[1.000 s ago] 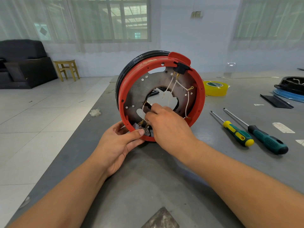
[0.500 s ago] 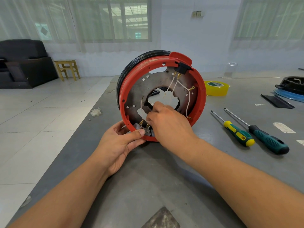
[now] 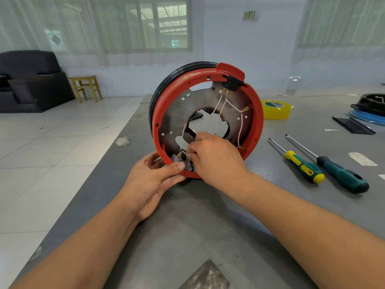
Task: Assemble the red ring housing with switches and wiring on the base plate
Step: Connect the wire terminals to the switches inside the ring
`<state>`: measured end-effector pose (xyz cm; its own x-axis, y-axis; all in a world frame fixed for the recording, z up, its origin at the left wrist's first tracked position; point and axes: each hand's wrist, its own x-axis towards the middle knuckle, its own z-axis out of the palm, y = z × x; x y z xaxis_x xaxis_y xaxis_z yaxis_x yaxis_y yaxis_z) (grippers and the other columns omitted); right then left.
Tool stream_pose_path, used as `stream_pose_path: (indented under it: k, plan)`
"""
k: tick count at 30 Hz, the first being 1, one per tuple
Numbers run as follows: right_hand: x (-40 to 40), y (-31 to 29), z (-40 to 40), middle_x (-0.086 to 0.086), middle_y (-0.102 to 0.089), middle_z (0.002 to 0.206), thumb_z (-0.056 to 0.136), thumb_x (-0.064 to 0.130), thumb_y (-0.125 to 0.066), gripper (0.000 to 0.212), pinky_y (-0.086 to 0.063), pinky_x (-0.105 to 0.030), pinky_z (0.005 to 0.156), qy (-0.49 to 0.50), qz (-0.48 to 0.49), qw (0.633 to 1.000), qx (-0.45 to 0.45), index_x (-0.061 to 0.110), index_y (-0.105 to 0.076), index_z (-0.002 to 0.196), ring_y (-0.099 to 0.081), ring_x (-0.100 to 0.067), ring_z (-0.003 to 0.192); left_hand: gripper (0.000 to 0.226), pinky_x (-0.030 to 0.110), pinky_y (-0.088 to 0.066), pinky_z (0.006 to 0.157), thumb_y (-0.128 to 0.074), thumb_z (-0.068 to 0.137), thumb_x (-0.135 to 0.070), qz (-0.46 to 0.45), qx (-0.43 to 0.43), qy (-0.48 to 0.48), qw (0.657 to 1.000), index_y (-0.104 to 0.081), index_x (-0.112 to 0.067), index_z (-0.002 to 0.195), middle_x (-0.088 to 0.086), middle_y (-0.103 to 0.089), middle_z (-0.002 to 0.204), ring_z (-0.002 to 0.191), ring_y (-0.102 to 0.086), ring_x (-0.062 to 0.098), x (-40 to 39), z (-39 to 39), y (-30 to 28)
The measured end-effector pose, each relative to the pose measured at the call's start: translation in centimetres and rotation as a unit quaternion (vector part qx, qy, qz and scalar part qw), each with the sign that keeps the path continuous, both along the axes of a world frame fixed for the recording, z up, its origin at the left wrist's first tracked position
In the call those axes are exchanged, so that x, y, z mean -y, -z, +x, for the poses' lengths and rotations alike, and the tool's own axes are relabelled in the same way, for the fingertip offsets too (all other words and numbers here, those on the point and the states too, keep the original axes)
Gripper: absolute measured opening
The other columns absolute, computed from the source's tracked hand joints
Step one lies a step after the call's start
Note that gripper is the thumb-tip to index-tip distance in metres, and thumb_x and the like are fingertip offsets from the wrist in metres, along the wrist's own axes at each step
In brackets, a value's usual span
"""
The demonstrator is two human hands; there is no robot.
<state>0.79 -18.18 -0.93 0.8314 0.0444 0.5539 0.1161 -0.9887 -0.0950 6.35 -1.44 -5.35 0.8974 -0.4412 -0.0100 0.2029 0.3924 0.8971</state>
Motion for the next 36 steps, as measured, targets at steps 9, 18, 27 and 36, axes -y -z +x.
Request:
stream_pose_path:
  k: [9, 18, 27, 36]
  plan:
    - [0.0, -0.1, -0.4, 0.006, -0.056, 0.096, 0.097, 0.026, -0.058, 0.016, -0.052, -0.035, 0.062, -0.024, 0.052, 0.998, 0.035, 0.021, -0.073, 0.099, -0.061, -0.02, 0.078, 0.075, 0.045, -0.064, 0.089, -0.089, 0.061, -0.001, 0.001, 0.001, 0.007, 1.0, -0.065, -0.004, 0.132, 0.026, -0.069, 0.13, 0.113, -0.074, 0.038, 0.1, 0.2, 0.0]
    - [-0.4, 0.0, -0.4, 0.013, -0.052, 0.091, 0.098, 0.031, -0.064, 0.011, -0.051, -0.035, 0.068, -0.049, 0.08, 0.995, 0.043, 0.023, -0.072, 0.099, -0.059, -0.014, 0.079, 0.092, 0.045, -0.065, 0.085, -0.09, 0.06, 0.002, -0.013, -0.003, 0.013, 1.0, -0.056, -0.02, 0.143, 0.025, -0.073, 0.123, 0.11, -0.074, 0.04, 0.2, -0.3, -0.5]
    - [-0.2, -0.1, -0.4, 0.011, -0.048, 0.089, 0.098, 0.029, -0.061, 0.01, -0.049, -0.035, 0.063, -0.05, 0.074, 0.996, 0.027, 0.022, -0.068, 0.095, -0.059, -0.02, 0.079, 0.065, 0.035, -0.065, 0.08, -0.087, 0.067, -0.006, 0.043, 0.014, 0.02, 0.999, -0.066, -0.001, 0.128, 0.019, -0.077, 0.117, 0.105, -0.077, 0.035, -0.7, 0.0, -2.0]
    - [-0.3, 0.0, -0.3, 0.004, -0.046, 0.09, 0.1, 0.019, -0.057, 0.011, -0.05, -0.043, 0.068, -0.073, 0.09, 0.993, 0.011, 0.011, -0.064, 0.097, -0.054, -0.021, 0.078, 0.057, 0.032, -0.065, 0.071, -0.081, 0.061, 0.004, 0.05, -0.024, 0.014, 0.998, -0.067, 0.007, 0.116, 0.025, -0.077, 0.108, 0.098, -0.079, 0.034, -0.9, 0.1, -2.3]
